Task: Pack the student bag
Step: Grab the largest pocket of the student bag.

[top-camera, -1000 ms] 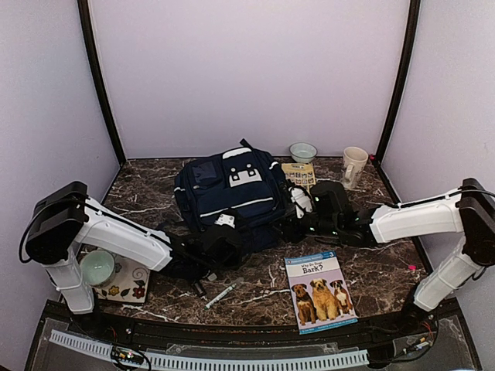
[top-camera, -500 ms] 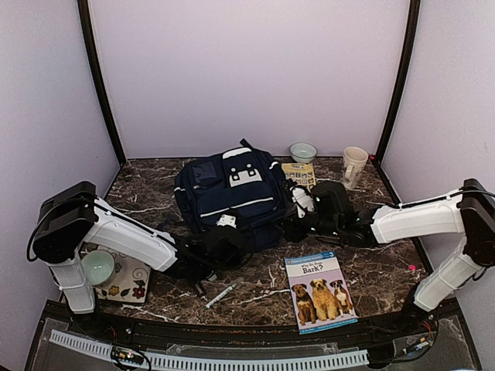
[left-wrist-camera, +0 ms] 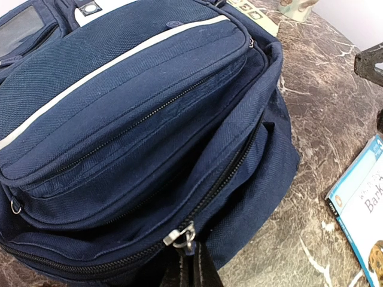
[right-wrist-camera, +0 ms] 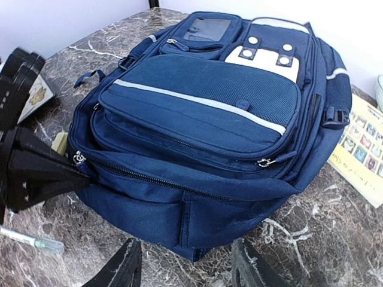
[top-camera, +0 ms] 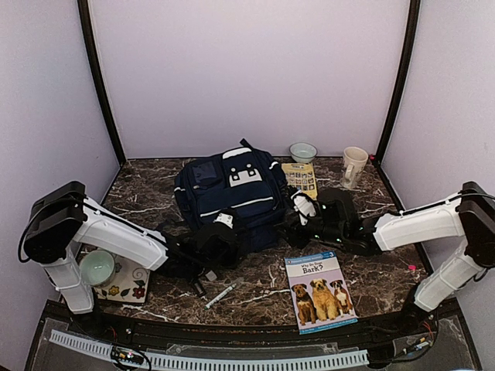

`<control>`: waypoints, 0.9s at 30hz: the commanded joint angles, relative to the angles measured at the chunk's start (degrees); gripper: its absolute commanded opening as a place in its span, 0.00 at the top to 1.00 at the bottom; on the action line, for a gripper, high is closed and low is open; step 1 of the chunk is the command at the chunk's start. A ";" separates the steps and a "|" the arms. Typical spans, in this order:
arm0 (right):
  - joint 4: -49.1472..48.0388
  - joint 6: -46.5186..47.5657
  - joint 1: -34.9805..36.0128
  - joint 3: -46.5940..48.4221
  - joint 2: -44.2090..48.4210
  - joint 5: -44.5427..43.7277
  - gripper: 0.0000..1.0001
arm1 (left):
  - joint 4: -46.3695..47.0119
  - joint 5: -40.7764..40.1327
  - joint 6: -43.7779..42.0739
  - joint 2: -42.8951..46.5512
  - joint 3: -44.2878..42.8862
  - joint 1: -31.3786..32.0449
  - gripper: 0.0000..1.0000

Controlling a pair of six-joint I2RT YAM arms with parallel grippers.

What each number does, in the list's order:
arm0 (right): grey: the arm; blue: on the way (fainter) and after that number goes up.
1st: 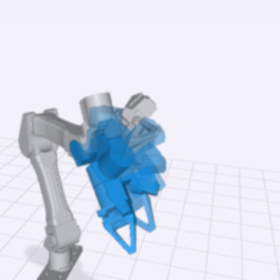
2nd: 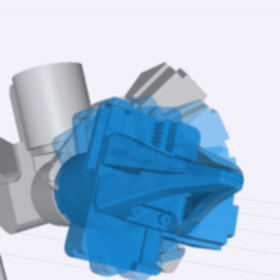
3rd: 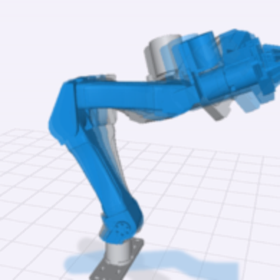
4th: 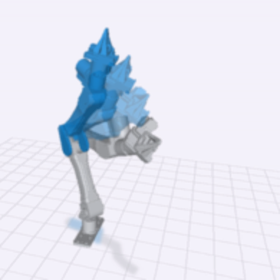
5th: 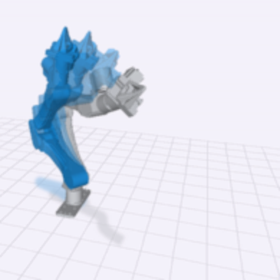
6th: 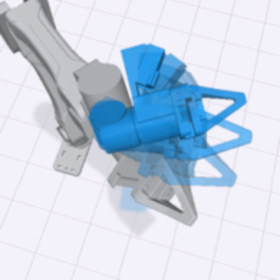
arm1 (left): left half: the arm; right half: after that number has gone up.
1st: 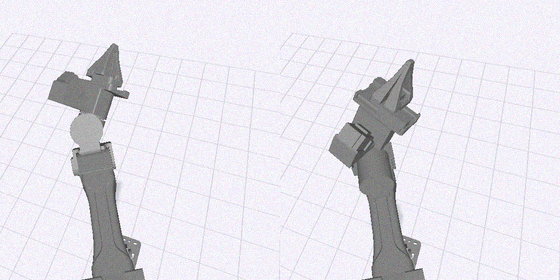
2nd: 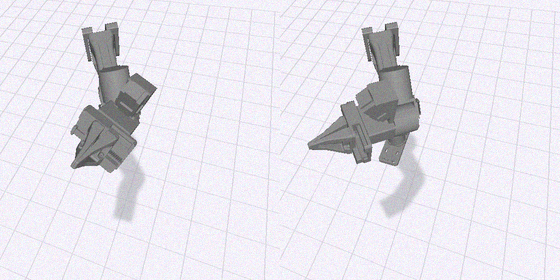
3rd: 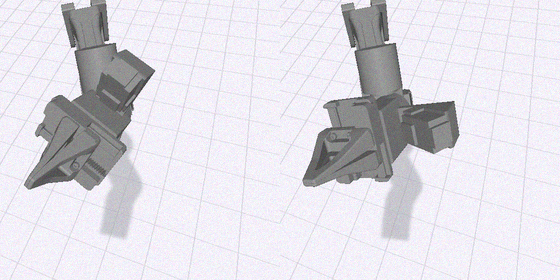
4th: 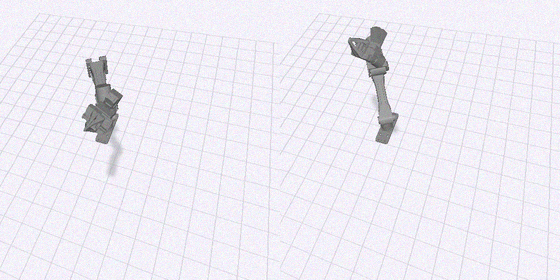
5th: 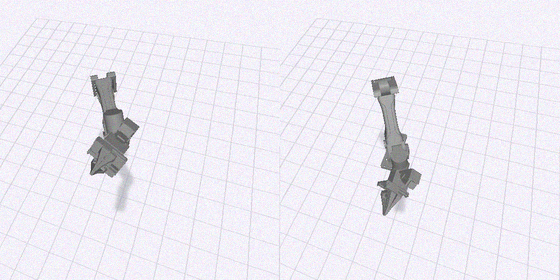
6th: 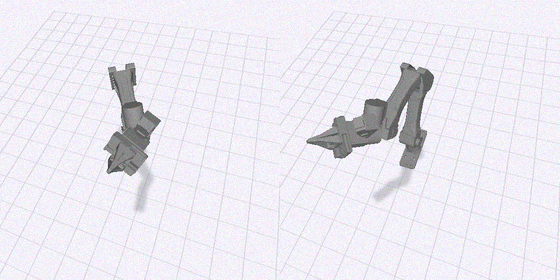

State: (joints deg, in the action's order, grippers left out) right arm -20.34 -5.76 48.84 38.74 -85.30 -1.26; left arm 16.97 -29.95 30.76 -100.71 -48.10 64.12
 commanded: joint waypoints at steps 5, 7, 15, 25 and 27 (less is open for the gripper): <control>-2.65 5.96 -0.32 2.44 1.10 6.89 0.04 | 2.42 8.01 -3.65 5.84 3.27 -1.69 1.00; -2.61 7.22 -0.32 2.81 0.92 8.48 0.00 | 3.28 9.78 -4.54 6.45 3.88 -2.01 1.00; 3.96 17.47 -0.19 5.59 0.68 12.00 0.02 | 5.63 14.61 -6.42 8.28 6.46 -3.91 1.00; 3.95 28.23 -0.22 8.18 -2.52 16.56 0.05 | 7.17 18.79 -9.48 9.66 7.44 -4.26 1.00; 4.03 29.73 -0.26 9.08 -3.41 16.42 0.06 | 7.80 19.40 -9.58 9.86 7.89 -4.26 1.00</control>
State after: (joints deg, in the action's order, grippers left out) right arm -15.99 18.68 48.73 45.39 -86.89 13.30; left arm 21.50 -13.69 23.09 -94.06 -41.39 59.61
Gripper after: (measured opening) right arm 0.944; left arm 0.024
